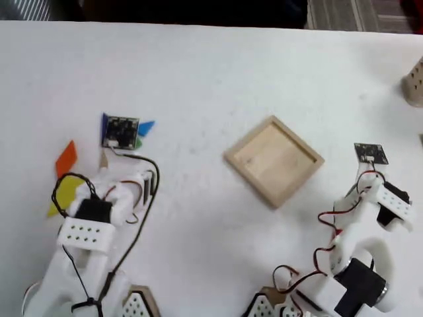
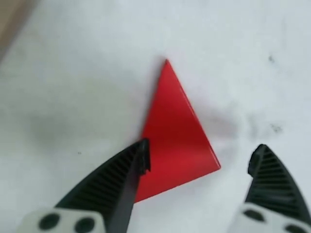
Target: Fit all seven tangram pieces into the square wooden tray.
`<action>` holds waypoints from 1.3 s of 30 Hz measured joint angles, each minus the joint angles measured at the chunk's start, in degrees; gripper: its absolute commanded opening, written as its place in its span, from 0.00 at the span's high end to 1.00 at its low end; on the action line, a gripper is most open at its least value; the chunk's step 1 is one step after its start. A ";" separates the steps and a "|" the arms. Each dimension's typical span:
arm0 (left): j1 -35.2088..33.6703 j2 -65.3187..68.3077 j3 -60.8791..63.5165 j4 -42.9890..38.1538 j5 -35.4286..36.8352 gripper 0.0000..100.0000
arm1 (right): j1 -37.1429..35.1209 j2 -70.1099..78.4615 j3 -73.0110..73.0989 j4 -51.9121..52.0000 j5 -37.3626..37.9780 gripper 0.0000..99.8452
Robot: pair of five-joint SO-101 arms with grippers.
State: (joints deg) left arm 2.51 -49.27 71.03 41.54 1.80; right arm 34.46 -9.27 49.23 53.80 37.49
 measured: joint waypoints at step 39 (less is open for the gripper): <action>0.00 0.00 0.00 0.00 0.00 0.86 | -0.53 0.97 -3.52 6.33 0.44 0.98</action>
State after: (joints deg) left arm 2.51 -49.27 71.03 41.54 1.80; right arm 33.93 -8.31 45.71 60.13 37.93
